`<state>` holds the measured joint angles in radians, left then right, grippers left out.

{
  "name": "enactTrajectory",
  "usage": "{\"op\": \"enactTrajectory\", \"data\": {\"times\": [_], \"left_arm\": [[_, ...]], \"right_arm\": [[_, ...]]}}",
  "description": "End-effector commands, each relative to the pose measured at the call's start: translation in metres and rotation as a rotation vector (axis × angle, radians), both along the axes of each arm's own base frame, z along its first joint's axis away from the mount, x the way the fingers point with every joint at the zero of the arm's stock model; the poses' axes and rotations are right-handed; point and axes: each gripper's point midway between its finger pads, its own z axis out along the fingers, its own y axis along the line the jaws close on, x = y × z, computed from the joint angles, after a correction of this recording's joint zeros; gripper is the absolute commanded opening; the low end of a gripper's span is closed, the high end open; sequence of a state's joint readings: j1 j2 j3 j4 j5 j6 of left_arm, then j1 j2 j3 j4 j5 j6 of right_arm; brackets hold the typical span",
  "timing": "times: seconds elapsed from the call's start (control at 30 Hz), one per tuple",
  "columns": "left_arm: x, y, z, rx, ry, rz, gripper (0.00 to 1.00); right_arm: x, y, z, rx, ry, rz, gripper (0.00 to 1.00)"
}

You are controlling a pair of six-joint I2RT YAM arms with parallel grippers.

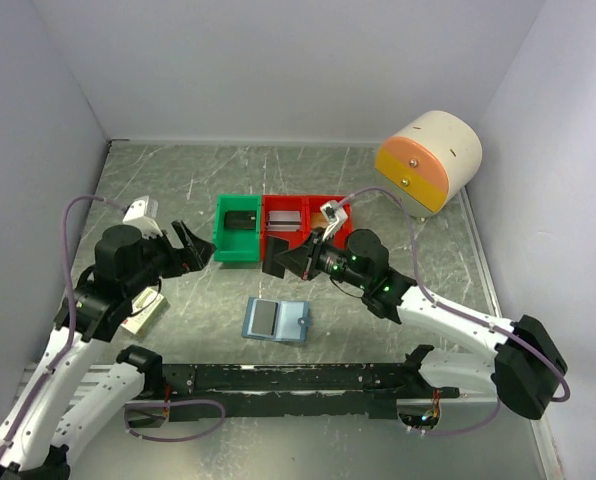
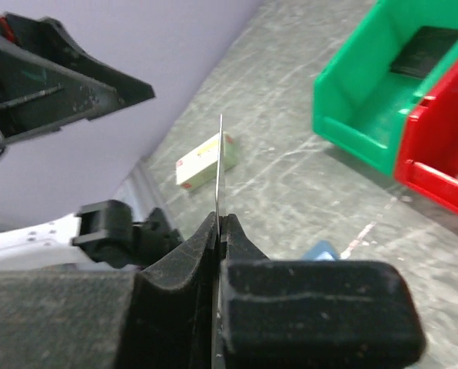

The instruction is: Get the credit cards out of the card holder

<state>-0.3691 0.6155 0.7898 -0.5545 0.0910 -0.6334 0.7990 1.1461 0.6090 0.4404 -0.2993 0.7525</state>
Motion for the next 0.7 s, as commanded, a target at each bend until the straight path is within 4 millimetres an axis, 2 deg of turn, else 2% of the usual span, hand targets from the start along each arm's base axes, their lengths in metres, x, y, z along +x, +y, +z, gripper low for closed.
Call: {"op": "enactTrajectory", "data": {"times": [0.0, 0.17, 0.33, 0.4, 0.53, 0.6, 0.67], "left_arm": [[0.013, 0.042, -0.023, 0.246, 0.089, 0.154, 1.0], [0.032, 0.061, -0.031, 0.334, 0.121, 0.24, 1.0], [0.043, 0.104, -0.037, 0.408, 0.119, 0.406, 1.0], [0.043, 0.114, -0.038, 0.415, 0.137, 0.442, 1.0], [0.042, 0.124, -0.032, 0.409, 0.117, 0.492, 1.0], [0.044, 0.127, -0.031, 0.401, 0.105, 0.501, 1.0], [0.048, 0.125, -0.038, 0.385, 0.121, 0.473, 1.0]], "right_arm": [[0.018, -0.016, -0.005, -0.136, -0.104, -0.149, 0.0], [0.022, -0.009, -0.009, -0.307, -0.207, -0.212, 0.0], [0.036, 0.002, -0.014, -0.5, -0.339, -0.225, 0.0], [0.043, 0.008, -0.015, -0.543, -0.377, -0.217, 0.0], [0.057, 0.027, -0.018, -0.628, -0.467, -0.169, 0.0], [0.066, 0.039, -0.011, -0.653, -0.506, -0.155, 0.0], [0.074, 0.049, -0.015, -0.692, -0.523, -0.138, 0.0]]}}
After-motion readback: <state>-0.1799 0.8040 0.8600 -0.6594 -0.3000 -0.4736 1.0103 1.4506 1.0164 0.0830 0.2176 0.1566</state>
